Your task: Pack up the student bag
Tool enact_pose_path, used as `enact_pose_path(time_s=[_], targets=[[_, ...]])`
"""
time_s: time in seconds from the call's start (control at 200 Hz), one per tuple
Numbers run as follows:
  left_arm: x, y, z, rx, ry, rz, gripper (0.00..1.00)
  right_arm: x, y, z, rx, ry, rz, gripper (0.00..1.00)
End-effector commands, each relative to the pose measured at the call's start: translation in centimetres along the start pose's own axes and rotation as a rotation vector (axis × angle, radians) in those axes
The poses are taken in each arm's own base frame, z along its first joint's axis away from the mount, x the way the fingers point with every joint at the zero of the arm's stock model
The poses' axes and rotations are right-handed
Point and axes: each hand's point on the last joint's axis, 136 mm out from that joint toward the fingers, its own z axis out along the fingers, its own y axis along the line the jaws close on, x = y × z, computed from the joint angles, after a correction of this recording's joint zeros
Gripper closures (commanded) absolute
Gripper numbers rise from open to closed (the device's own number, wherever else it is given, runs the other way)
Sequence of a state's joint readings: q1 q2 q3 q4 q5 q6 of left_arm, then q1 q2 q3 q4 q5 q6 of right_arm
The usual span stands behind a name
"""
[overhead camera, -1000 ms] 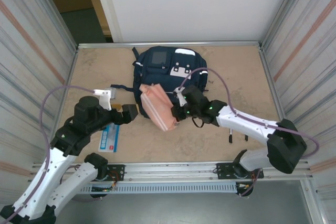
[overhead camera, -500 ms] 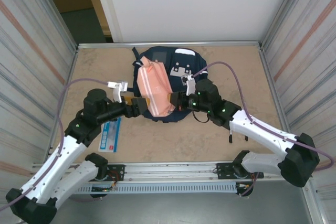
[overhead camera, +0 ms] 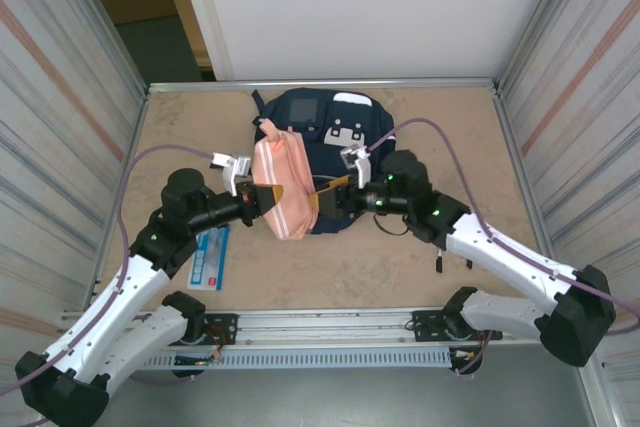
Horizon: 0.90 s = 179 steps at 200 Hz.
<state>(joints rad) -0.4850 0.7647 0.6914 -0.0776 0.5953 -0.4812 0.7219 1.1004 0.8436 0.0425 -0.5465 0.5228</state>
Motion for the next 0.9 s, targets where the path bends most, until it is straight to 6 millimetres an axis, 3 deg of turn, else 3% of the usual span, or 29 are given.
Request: enact_pose_path(time_s=[0.0,0.12,0.306,0.406,0.446,0.526,0.606,0.641,0.691,0.732,0.827,0.892], targets=[[-1.2,-5.1,-1.1,0.237,-0.009,0.170,1.00,-0.1,2.9,-2.6,-0.221,0.079,-0.034,0.32],[-0.9,-8.0,-1.7,0.406,0.044,0.178,1.00,-0.4,3.1,-3.6,-0.267,0.076,-0.045,0.32],[-0.7,-8.6,-0.6,0.475,0.109,0.097,1.00,0.7,7.8,-4.1,-0.457,0.147,-0.160,0.32],[0.4,-9.3,0.2,0.515,0.146,0.126,1.00,0.4,8.5,-4.1,-0.485,0.135,-0.188,0.35],[0.8,-9.5,0.6,0.525,0.164,0.133,1.00,0.1,8.6,-4.0,-0.489,0.126,-0.178,0.44],[1.2,-10.5,0.6,0.577,0.201,0.145,1.00,-1.1,8.2,-3.7,-0.474,0.089,-0.151,0.77],[1.5,-10.2,0.9,0.562,0.206,0.165,0.94,-2.3,7.4,-3.8,-0.451,0.056,-0.122,1.00],[1.5,-9.6,1.2,0.523,0.197,0.167,0.87,-2.7,6.9,-3.9,-0.423,0.039,-0.104,1.00],[1.3,-8.3,1.7,0.445,0.183,0.168,0.58,-3.3,6.0,-3.9,-0.372,0.009,-0.078,1.00],[1.3,-7.4,1.9,0.386,0.183,0.167,0.51,-3.7,5.2,-4.0,-0.330,-0.015,-0.060,1.00],[1.9,-4.5,2.5,0.228,0.185,0.194,0.46,-4.5,2.8,-4.4,-0.184,-0.062,-0.022,1.00],[2.4,-1.9,3.2,0.107,0.164,0.252,0.24,-4.8,0.4,-4.9,-0.027,-0.086,0.000,1.00]])
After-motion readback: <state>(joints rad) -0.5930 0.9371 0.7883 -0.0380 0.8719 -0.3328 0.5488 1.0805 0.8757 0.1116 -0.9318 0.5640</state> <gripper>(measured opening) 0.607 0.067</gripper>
